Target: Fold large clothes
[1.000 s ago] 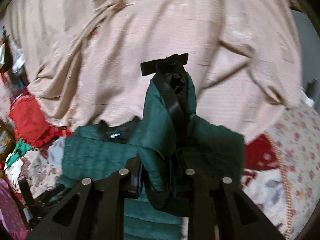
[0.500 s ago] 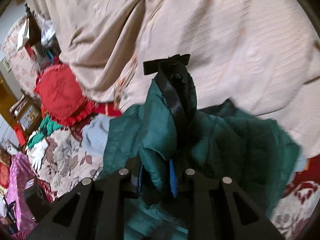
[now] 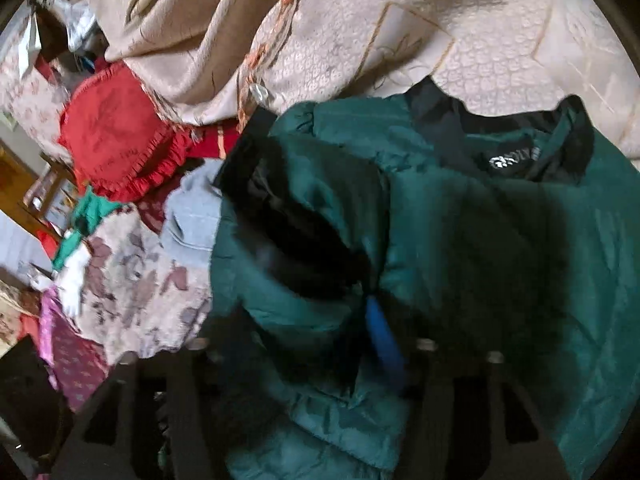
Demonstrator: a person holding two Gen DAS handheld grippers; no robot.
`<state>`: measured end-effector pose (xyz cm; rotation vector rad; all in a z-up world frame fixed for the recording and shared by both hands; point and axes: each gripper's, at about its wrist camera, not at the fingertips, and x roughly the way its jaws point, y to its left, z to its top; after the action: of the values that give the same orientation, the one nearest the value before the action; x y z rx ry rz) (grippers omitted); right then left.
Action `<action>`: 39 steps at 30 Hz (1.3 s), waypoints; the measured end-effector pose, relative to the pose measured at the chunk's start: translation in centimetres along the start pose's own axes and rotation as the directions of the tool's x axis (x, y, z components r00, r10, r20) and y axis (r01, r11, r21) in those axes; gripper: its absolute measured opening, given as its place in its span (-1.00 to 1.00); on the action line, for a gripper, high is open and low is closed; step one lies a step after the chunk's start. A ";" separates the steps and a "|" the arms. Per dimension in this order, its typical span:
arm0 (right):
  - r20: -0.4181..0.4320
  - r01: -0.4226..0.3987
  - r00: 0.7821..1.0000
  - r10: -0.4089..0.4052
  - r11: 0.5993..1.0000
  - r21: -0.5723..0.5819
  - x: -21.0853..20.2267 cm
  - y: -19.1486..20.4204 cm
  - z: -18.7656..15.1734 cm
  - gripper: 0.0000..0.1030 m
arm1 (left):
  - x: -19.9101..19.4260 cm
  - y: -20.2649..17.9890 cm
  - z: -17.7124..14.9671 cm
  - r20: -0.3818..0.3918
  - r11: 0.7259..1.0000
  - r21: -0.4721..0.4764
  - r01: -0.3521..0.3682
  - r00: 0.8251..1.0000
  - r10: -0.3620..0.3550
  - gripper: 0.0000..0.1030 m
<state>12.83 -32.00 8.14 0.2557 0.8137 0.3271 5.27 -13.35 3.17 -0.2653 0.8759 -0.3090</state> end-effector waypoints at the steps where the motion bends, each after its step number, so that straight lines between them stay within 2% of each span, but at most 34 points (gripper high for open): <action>1: 0.014 -0.006 1.000 0.006 1.000 -0.001 -0.9 -0.2 -0.1 0.31 | -0.1 -0.1 0.1 0.001 1.000 -0.007 0.009 1.000 -0.009 -0.32; 6: 0.073 0.037 0.997 -0.036 0.999 -0.015 -6.0 -2.3 -1.2 0.53 | -0.3 -0.7 0.7 0.011 0.995 -0.064 0.074 0.997 -0.074 -0.29; 10: 0.077 0.061 0.995 -0.062 0.998 0.015 -9.0 -5.0 -2.0 0.54 | -0.2 -1.4 1.2 0.025 0.992 -0.082 0.093 0.996 -0.091 -0.24; 15: 0.109 0.128 0.985 -0.133 0.990 0.053 -12.8 -8.9 -5.0 0.55 | 1.2 -2.1 2.0 0.018 0.995 -0.072 0.065 0.998 -0.064 -0.22; 20: 0.151 0.210 0.961 -0.232 0.967 0.146 -16.7 -13.8 -7.6 0.57 | 5.2 -2.0 3.2 -0.057 0.996 -0.087 -0.014 0.998 0.009 -0.23; 21: 0.158 0.216 0.957 -0.245 0.960 0.179 -17.4 -15.0 -8.1 0.61 | 5.9 -2.0 3.3 -0.071 0.996 -0.084 -0.027 0.997 0.021 -0.29; 22: 0.163 0.224 0.952 -0.258 0.954 0.201 -17.9 -15.9 -8.6 0.63 | 6.4 -2.1 3.4 -0.071 0.996 -0.076 -0.035 0.997 0.030 -0.59; 23: 0.167 0.240 0.945 -0.282 0.943 0.231 -18.3 -16.8 -8.9 0.64 | 6.7 -2.4 3.6 -0.068 0.998 -0.053 -0.041 0.997 0.038 -0.79; 24: 0.167 0.264 0.934 -0.316 0.926 0.271 -18.8 -18.1 -9.2 0.65 | 6.7 -2.8 3.8 -0.059 0.999 -0.026 -0.042 0.997 0.041 -0.86; 26: 0.158 0.283 0.925 -0.345 0.905 0.317 -19.0 -19.7 -9.5 0.65 | 6.0 -3.8 4.2 -0.025 0.999 0.019 -0.044 0.999 0.044 -1.00; 29: 0.142 0.302 0.919 -0.368 0.887 0.349 -18.0 -21.4 -9.1 0.65 | 4.9 -4.6 5.7 0.019 0.999 0.040 -0.027 0.999 0.027 -1.00; 34: 0.159 0.292 0.924 -0.347 0.911 0.292 -15.3 -19.9 -7.2 0.64 | 3.9 -3.9 7.9 0.075 0.998 0.028 -0.049 0.996 0.046 -1.00; 37: 0.172 0.319 0.917 -0.359 0.921 0.224 -13.2 -18.2 -5.3 0.64 | 4.9 -3.1 7.8 0.053 0.997 0.021 -0.070 0.996 0.069 -1.00; 39: 0.160 0.369 0.903 -0.400 0.910 0.190 -11.2 -18.0 -3.3 0.64 | 5.8 -2.4 7.0 0.028 0.996 0.022 -0.089 0.996 0.088 -1.00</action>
<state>6.59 -52.49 7.19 0.2615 0.6761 -0.1363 13.85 -17.01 4.25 -0.2085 0.8543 -0.2327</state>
